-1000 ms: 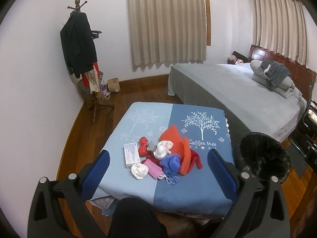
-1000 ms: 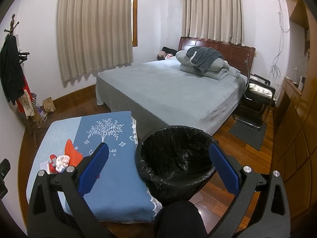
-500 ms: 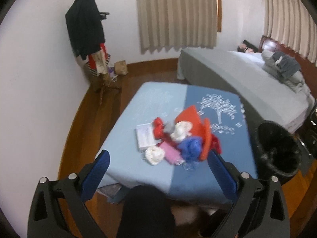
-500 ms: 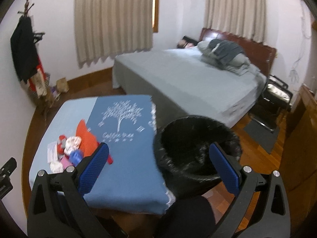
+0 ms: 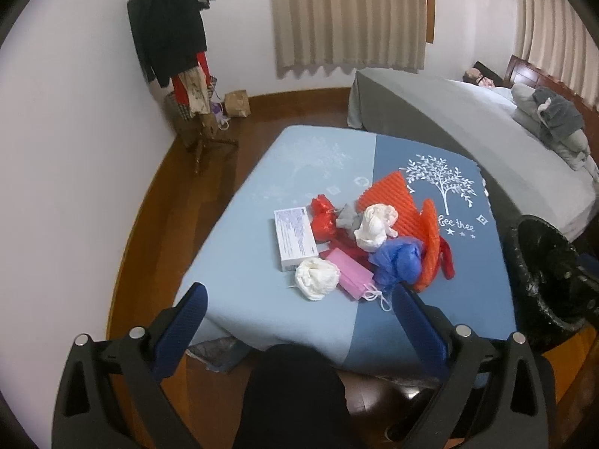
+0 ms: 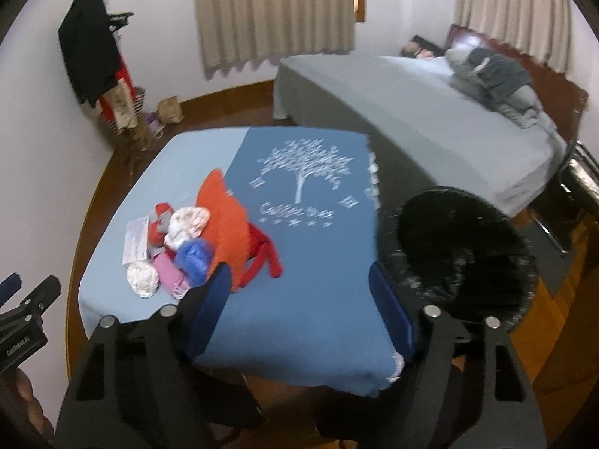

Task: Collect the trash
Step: 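Grasp the orange foam mesh sleeve with the right gripper while the left gripper grasps the blue plastic bag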

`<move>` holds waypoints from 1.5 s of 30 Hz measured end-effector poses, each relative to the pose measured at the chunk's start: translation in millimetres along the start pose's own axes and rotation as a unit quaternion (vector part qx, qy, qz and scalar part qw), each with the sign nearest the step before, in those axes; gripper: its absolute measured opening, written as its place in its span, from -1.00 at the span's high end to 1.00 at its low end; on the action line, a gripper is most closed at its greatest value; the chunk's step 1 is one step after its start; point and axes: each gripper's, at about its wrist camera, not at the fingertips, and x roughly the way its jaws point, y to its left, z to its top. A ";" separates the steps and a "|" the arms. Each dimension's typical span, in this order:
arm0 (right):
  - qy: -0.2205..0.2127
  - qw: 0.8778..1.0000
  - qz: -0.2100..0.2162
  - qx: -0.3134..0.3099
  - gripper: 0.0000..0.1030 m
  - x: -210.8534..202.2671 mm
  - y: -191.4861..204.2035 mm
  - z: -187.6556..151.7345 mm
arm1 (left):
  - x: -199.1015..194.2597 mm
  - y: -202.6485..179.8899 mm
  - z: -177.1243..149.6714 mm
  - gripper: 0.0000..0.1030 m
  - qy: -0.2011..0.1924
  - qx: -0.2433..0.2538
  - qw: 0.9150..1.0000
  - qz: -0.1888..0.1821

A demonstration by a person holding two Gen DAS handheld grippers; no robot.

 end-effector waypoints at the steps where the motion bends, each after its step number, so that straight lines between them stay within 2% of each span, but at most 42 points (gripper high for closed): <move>1: 0.008 1.000 0.010 -0.003 -0.27 7.8 4.3 -0.6 | 6.5 0.7 -0.6 -0.88 0.004 -0.001 1.000 0.000; 8: 0.033 0.998 0.048 -0.024 0.00 61.4 34.8 -5.1 | 40.2 2.0 -1.7 -0.88 0.017 -0.006 1.000 -0.017; 13: 0.035 0.997 0.060 -0.019 0.01 90.0 44.1 -4.2 | 58.1 0.8 -1.9 -0.88 -0.004 0.002 1.000 -0.001; 17: 0.042 0.996 0.070 -0.021 0.12 112.1 52.9 0.7 | 73.7 -0.7 -3.5 -0.88 0.009 0.003 1.000 -0.006; 24: 0.059 0.994 0.084 -0.022 0.16 145.6 59.4 8.1 | 84.5 -8.1 -3.1 -0.88 0.014 0.006 1.000 -0.020; 28: 0.067 0.993 0.090 -0.027 0.21 156.8 60.5 8.5 | 90.9 -11.4 -2.2 -0.88 0.020 0.009 1.000 -0.020; 29: 0.070 0.993 0.093 -0.029 0.29 159.1 60.8 8.1 | 92.2 -12.0 -1.6 -0.88 0.021 0.010 1.000 -0.020; 31: 0.078 0.992 0.098 -0.033 0.54 166.1 60.9 7.3 | 94.6 -14.6 -1.0 -0.88 0.022 0.011 0.999 -0.021; 32: 0.083 0.991 0.102 -0.033 0.79 168.4 59.9 6.6 | 96.0 -16.6 -0.8 -0.88 0.023 0.012 0.999 -0.022; 39: 0.077 0.991 0.113 -0.013 0.80 162.2 34.9 8.8 | 105.7 -44.7 3.3 -0.88 0.032 0.028 0.998 -0.040; 45: 0.065 0.991 0.113 0.005 0.80 145.5 8.3 15.6 | 116.1 -84.5 8.4 -0.88 0.037 0.051 0.996 -0.062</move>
